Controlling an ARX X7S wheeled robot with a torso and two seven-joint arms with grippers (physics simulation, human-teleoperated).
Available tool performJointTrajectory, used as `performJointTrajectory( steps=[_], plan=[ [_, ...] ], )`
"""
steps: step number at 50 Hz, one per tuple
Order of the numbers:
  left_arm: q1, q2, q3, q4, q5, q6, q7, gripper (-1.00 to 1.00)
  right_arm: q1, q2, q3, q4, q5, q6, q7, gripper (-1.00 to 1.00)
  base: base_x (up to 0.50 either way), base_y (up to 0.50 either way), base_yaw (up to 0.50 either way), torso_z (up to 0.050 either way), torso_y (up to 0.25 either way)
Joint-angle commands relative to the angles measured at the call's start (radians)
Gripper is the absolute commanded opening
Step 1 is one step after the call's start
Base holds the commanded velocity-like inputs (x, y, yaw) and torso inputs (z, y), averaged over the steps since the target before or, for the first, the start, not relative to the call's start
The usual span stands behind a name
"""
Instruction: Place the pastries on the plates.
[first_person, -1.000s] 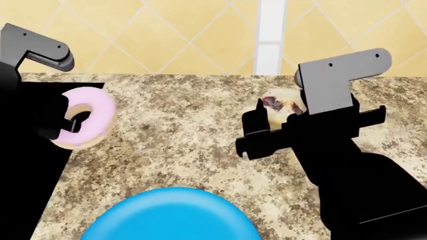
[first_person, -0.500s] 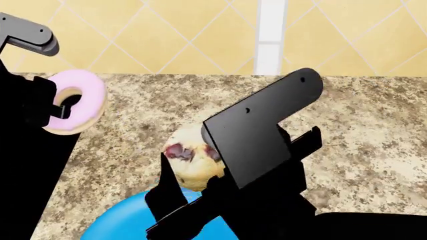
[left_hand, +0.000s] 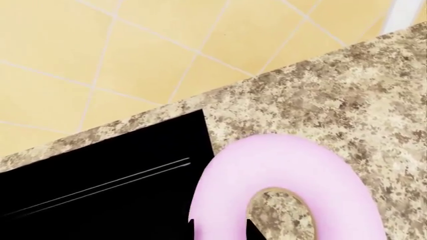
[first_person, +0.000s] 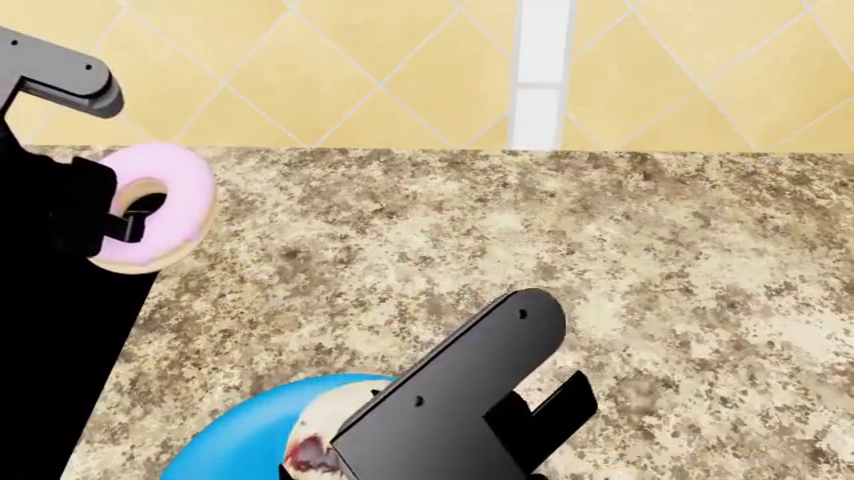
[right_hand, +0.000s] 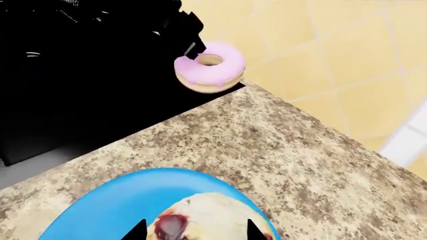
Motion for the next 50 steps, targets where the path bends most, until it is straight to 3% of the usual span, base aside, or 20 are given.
performJointTrajectory(
  steps=[1,14,38,39,50],
  plan=[
    [-0.006,0.003,0.008,-0.002,0.001,0.007,-0.001,-1.0,-0.069,-0.023,0.009,-0.027,-0.125,0.036,-0.098,-1.0,0.0,0.0,0.0,0.0,0.0],
    [0.009,-0.015,0.007,0.019,-0.008,0.001,0.0,-1.0,-0.158,-0.034,-0.034,-0.047,-0.353,0.012,-0.285,-1.0,0.0,0.0,0.0,0.0,0.001],
    [0.009,-0.006,0.023,0.001,-0.009,0.012,0.001,-1.0,-0.196,-0.02,-0.087,-0.045,-0.374,-0.044,-0.29,-1.0,0.0,0.0,0.0,0.0,0.001],
    [0.01,-0.003,0.024,-0.002,-0.008,0.014,0.0,-1.0,-0.196,-0.018,-0.087,-0.043,-0.37,-0.045,-0.287,1.0,0.0,0.0,0.0,0.0,0.0],
    [0.005,0.004,0.031,-0.018,-0.007,0.022,0.001,-1.0,-0.158,-0.009,-0.081,-0.039,-0.287,-0.063,-0.222,1.0,0.0,0.0,0.0,0.0,0.0]
  ],
)
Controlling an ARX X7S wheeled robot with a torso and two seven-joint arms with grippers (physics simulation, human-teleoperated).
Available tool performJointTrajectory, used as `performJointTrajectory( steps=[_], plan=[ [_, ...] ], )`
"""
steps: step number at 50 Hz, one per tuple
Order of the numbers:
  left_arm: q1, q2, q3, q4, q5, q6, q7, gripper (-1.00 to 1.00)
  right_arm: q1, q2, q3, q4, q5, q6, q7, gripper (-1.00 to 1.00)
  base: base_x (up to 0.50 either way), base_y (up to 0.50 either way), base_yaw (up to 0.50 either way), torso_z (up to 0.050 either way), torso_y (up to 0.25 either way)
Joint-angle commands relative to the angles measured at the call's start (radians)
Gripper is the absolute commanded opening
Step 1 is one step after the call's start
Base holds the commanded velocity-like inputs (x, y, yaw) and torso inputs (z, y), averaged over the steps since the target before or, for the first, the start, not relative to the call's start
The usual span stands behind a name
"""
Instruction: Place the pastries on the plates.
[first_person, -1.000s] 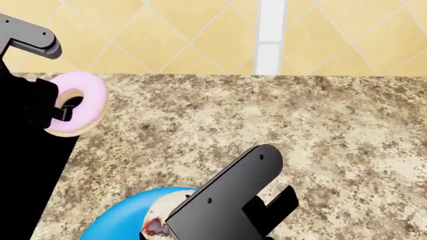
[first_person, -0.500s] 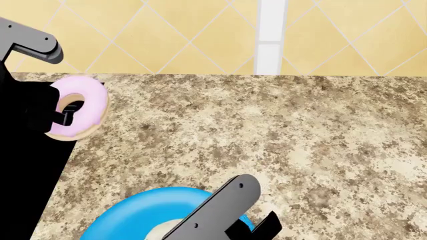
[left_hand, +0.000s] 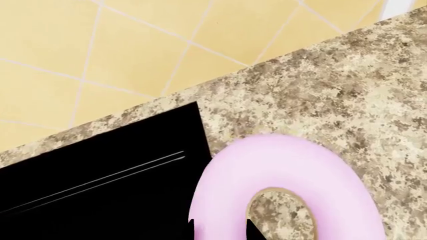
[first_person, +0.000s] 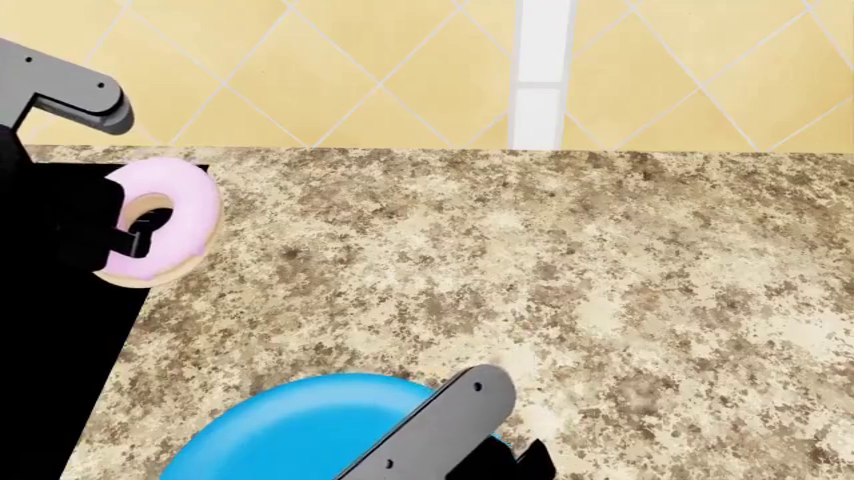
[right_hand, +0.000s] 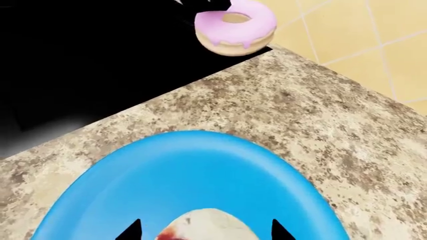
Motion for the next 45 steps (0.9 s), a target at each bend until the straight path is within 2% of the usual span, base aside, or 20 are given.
performJointTrajectory(
  steps=[1,6,13,16,24,26,30,32,33,37,45],
  plan=[
    [-0.011,0.01,0.002,-0.016,0.004,0.01,-0.005,-1.0,0.035,0.006,-0.001,0.008,0.059,-0.017,0.047,1.0,0.0,0.0,0.0,0.0,0.0],
    [-0.013,0.01,0.003,-0.016,0.002,0.011,-0.004,-1.0,0.107,0.011,0.012,0.027,0.127,-0.034,0.088,1.0,0.0,0.0,0.0,0.003,0.0],
    [-0.014,0.015,-0.012,-0.016,-0.005,0.011,-0.011,-1.0,0.309,0.045,0.03,0.091,0.312,-0.092,0.213,1.0,0.0,0.0,0.0,0.0,0.001],
    [0.001,-0.004,-0.027,0.023,-0.018,-0.008,-0.017,-1.0,0.325,0.053,0.044,0.103,0.313,-0.103,0.21,1.0,0.0,0.0,0.0,0.0,0.0],
    [0.039,-0.016,-0.095,0.115,-0.055,-0.048,-0.058,-1.0,0.259,0.085,0.111,0.126,0.114,-0.111,0.081,1.0,0.0,0.0,0.0,0.0,0.0],
    [0.06,-0.051,-0.129,0.201,-0.086,-0.099,-0.067,-1.0,0.243,0.101,0.128,0.14,0.057,-0.123,0.043,1.0,0.0,0.0,0.0,0.0,0.0],
    [0.054,-0.06,-0.158,0.267,-0.111,-0.15,-0.086,-1.0,0.245,0.141,0.143,0.169,-0.018,-0.134,-0.018,1.0,0.0,0.0,0.0,0.0,0.0],
    [0.054,-0.06,-0.162,0.272,-0.114,-0.153,-0.089,-1.0,0.237,0.152,0.15,0.175,-0.048,-0.149,-0.054,1.0,0.0,0.0,0.0,0.0,0.005],
    [0.054,-0.062,-0.161,0.274,-0.114,-0.153,-0.091,-1.0,0.223,0.167,0.149,0.163,-0.09,-0.174,-0.138,1.0,0.0,0.0,0.0,0.0,0.0],
    [0.052,-0.07,-0.18,0.299,-0.126,-0.175,-0.101,-1.0,0.176,0.197,0.168,0.23,-0.178,-0.221,-0.185,1.0,0.0,0.0,0.0,0.0,0.0],
    [0.064,-0.11,-0.234,0.371,-0.17,-0.231,-0.118,-1.0,0.198,0.256,0.131,0.362,-0.36,-0.298,-0.302,1.0,0.0,0.0,0.0,0.0,0.0]
  ],
)
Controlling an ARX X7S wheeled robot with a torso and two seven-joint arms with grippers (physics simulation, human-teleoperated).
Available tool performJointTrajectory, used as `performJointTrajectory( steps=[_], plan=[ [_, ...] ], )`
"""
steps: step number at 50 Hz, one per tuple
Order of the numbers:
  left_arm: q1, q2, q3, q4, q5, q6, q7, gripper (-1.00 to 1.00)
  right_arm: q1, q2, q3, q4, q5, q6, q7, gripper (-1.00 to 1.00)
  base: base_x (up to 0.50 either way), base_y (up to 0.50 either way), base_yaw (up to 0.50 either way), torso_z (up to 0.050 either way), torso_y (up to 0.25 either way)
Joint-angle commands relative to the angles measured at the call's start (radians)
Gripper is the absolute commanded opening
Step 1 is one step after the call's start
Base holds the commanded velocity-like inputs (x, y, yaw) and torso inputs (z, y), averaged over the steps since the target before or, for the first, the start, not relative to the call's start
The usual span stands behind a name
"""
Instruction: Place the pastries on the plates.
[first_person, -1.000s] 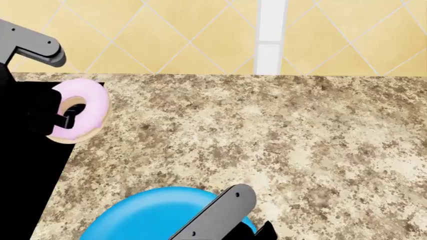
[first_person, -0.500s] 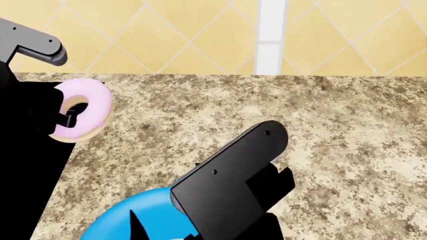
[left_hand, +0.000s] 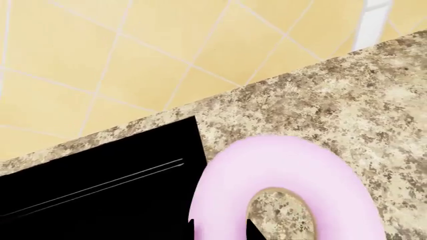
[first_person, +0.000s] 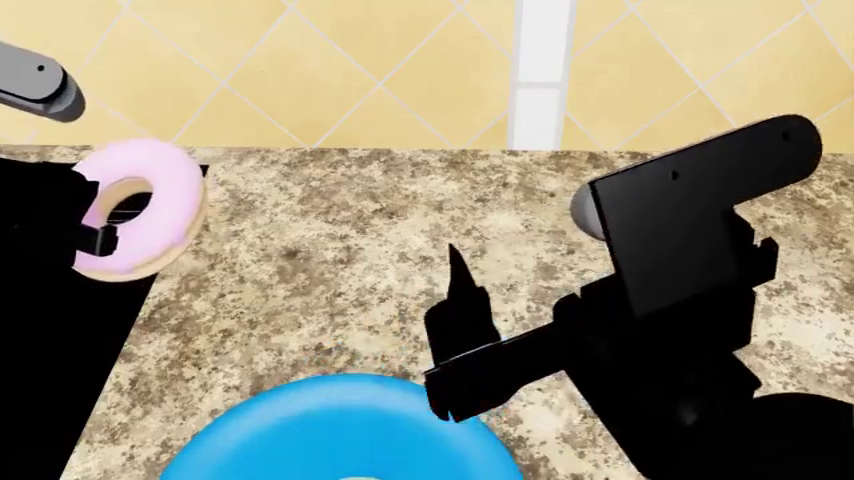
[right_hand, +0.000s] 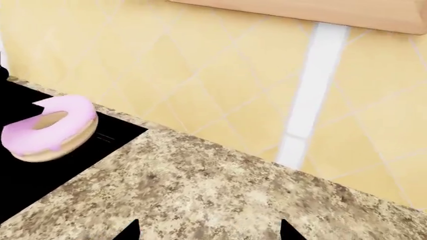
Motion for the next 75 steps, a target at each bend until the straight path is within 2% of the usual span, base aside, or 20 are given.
performJointTrajectory(
  steps=[1,5,8,10,16,21,24,26,29,33,39,48,50,52,68,75],
  plan=[
    [0.01,-0.048,-0.078,0.102,-0.053,-0.073,-0.033,-1.0,-0.01,0.083,-0.015,0.132,-0.222,-0.085,-0.163,1.0,0.0,0.0,0.0,0.0,0.0],
    [0.009,-0.031,-0.089,0.082,-0.051,-0.063,-0.056,-1.0,-0.036,0.087,0.003,0.123,-0.204,-0.085,-0.145,1.0,-0.08,0.0,0.0,0.0,0.0],
    [0.05,-0.051,-0.128,0.145,-0.09,-0.099,-0.072,-1.0,-0.058,0.084,-0.001,0.123,-0.222,-0.107,-0.153,1.0,-0.16,0.0,0.0,0.0,0.0],
    [0.037,-0.03,-0.108,0.115,-0.081,-0.079,-0.079,-1.0,-0.069,0.085,-0.002,0.12,-0.225,-0.113,-0.156,1.0,-0.13,0.0,0.0,0.0,0.0],
    [0.054,-0.058,-0.125,0.144,-0.114,-0.093,-0.089,-1.0,-0.078,0.091,0.006,0.109,-0.212,-0.112,-0.151,1.0,-0.06,0.0,0.0,0.0,0.0],
    [0.037,-0.034,-0.096,0.113,-0.114,-0.078,-0.108,-1.0,-0.098,0.097,0.016,0.094,-0.202,-0.116,-0.143,1.0,-0.03,0.0,0.0,0.0,0.002],
    [0.038,-0.059,-0.107,0.133,-0.137,-0.093,-0.109,-1.0,-0.095,0.097,0.008,0.1,-0.207,-0.115,-0.148,1.0,-0.06,0.0,0.0,0.0,0.0],
    [0.025,-0.048,-0.093,0.11,-0.131,-0.077,-0.111,-1.0,-0.088,0.095,0.004,0.105,-0.208,-0.114,-0.15,1.0,-0.09,0.0,0.0,0.0,0.0],
    [0.057,-0.105,-0.133,0.172,-0.199,-0.105,-0.126,-1.0,-0.084,0.093,0.0,0.105,-0.206,-0.112,-0.148,1.0,-0.14,0.0,0.0,0.0,0.0],
    [0.022,-0.046,-0.07,0.087,-0.161,-0.05,-0.14,-1.0,-0.084,0.094,-0.002,0.103,-0.205,-0.112,-0.149,1.0,-0.16,0.0,0.0,0.0,0.0],
    [0.023,-0.045,-0.067,0.08,-0.17,-0.044,-0.146,-1.0,-0.089,0.092,-0.004,0.105,-0.205,-0.116,-0.151,1.0,-0.16,0.0,0.0,0.0,0.0],
    [0.031,-0.074,-0.09,0.112,-0.209,-0.061,-0.162,-1.0,-0.092,0.095,-0.005,0.104,-0.202,-0.119,-0.152,1.0,-0.16,0.0,0.0,0.0,0.0],
    [0.017,-0.057,-0.07,0.086,-0.198,-0.046,-0.163,-1.0,-0.092,0.096,-0.005,0.102,-0.2,-0.119,-0.152,1.0,-0.16,0.0,0.0,0.0,0.0],
    [0.038,-0.085,-0.102,0.129,-0.229,-0.073,-0.17,-1.0,-0.094,0.098,-0.009,0.097,-0.198,-0.117,-0.156,1.0,-0.16,0.0,0.0,0.005,0.0],
    [0.025,-0.07,-0.068,0.091,-0.233,-0.039,-0.188,-1.0,-0.108,0.109,-0.018,0.089,-0.221,-0.144,-0.178,1.0,-0.11,0.01,0.0,0.0,0.0],
    [0.048,-0.103,-0.101,0.135,-0.275,-0.064,-0.201,-1.0,-0.12,0.114,-0.017,0.079,-0.224,-0.154,-0.18,1.0,0.0,0.35,0.0,0.0,0.0]
  ],
)
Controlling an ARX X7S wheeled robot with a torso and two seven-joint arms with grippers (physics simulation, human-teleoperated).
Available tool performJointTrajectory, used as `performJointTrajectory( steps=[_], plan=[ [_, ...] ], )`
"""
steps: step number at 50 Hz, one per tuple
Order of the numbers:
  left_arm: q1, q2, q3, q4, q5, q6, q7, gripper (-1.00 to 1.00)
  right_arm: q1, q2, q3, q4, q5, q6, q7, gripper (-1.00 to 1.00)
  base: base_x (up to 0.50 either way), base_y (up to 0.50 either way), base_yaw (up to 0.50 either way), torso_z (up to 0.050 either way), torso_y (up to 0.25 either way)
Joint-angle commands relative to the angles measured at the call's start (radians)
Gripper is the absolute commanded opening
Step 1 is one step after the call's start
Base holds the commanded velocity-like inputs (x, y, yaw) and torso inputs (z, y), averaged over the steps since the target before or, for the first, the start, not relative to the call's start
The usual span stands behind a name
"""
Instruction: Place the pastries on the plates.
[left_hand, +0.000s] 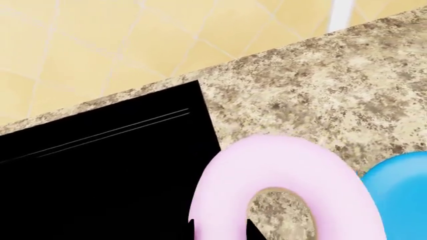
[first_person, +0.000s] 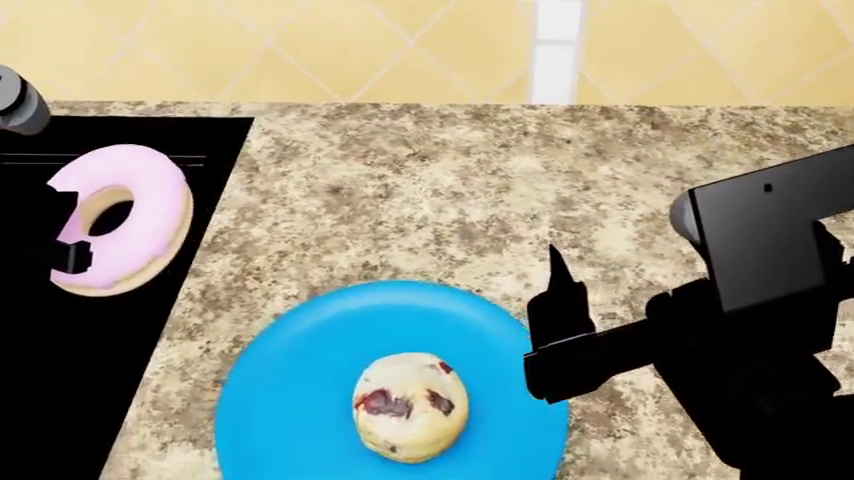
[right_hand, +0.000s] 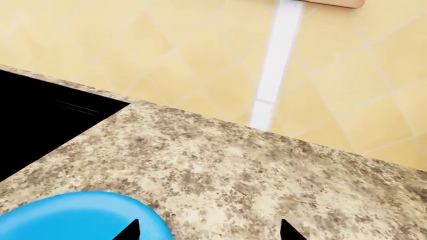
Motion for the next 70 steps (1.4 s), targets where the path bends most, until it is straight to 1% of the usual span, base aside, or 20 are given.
performJointTrajectory(
  steps=[1,12,13,18,25,29,40,49,55,59,61,64,66,67,70],
  plan=[
    [0.008,-0.029,-0.022,0.025,-0.026,-0.008,-0.02,-1.0,-0.016,0.007,-0.002,-0.014,-0.005,-0.016,-0.008,1.0,0.0,0.5,0.0,0.0,0.01],
    [0.003,-0.019,-0.002,0.002,-0.03,0.014,-0.035,-1.0,-0.015,0.009,-0.002,-0.014,0.004,-0.013,-0.003,1.0,0.0,0.5,0.0,0.0,0.0],
    [0.008,-0.031,-0.013,0.017,-0.043,0.003,-0.037,-1.0,-0.015,0.009,-0.004,-0.014,0.003,-0.012,-0.003,1.0,0.0,0.5,0.0,0.0,0.0],
    [0.008,-0.031,-0.006,0.012,-0.049,0.011,-0.041,-1.0,-0.015,0.01,-0.004,-0.013,0.003,-0.015,-0.003,1.0,0.0,0.5,0.0,0.0,0.0],
    [0.001,-0.032,0.003,0.004,-0.055,0.018,-0.046,-1.0,-0.013,0.011,-0.016,-0.012,-0.004,-0.015,-0.007,1.0,0.0,0.19,0.0,0.0,0.001],
    [0.004,-0.043,-0.006,0.014,-0.071,0.013,-0.052,-1.0,-0.008,0.011,-0.022,-0.015,-0.007,-0.013,-0.009,1.0,0.0,0.35,0.0,0.0,0.0],
    [-0.005,-0.033,0.021,-0.011,-0.069,0.037,-0.057,-1.0,-0.014,0.012,-0.026,-0.016,-0.008,-0.019,-0.009,1.0,0.0,0.35,0.0,0.0,0.0],
    [0.002,-0.047,0.015,0.002,-0.092,0.032,-0.067,-1.0,-0.008,0.01,-0.038,0.003,-0.026,-0.031,-0.025,1.0,0.0,0.35,0.0,0.001,0.001],
    [-0.015,-0.029,0.049,-0.031,-0.073,0.055,-0.063,-1.0,-0.011,0.014,-0.033,-0.005,-0.017,-0.028,-0.017,1.0,0.0,0.35,0.0,0.0,0.0],
    [-0.003,-0.052,0.034,-0.006,-0.095,0.043,-0.065,-1.0,-0.019,0.013,-0.035,-0.004,-0.022,-0.035,-0.02,1.0,0.0,0.35,0.0,0.0,0.0],
    [-0.021,-0.03,0.058,-0.035,-0.077,0.059,-0.061,-1.0,-0.02,0.013,-0.037,-0.002,-0.024,-0.037,-0.022,1.0,0.0,0.36,0.0,0.0,0.0],
    [-0.009,-0.049,0.041,-0.011,-0.098,0.047,-0.067,-1.0,-0.019,0.013,-0.036,-0.004,-0.02,-0.035,-0.019,1.0,0.0,0.35,0.0,0.0,0.003],
    [-0.001,-0.045,0.043,-0.016,-0.097,0.054,-0.07,-1.0,-0.015,0.013,-0.031,-0.012,-0.009,-0.03,-0.01,1.0,0.0,0.35,0.0,0.0,0.0],
    [0.016,-0.062,0.025,0.005,-0.113,0.045,-0.075,-1.0,-0.018,0.015,-0.029,-0.014,-0.006,-0.029,-0.007,1.0,0.0,0.36,0.0,0.0,0.0],
    [0.016,-0.062,0.024,0.004,-0.118,0.044,-0.081,-1.0,-0.021,0.016,-0.027,-0.017,-0.002,-0.029,-0.004,1.0,0.0,0.36,0.0,0.0,0.0]
  ],
)
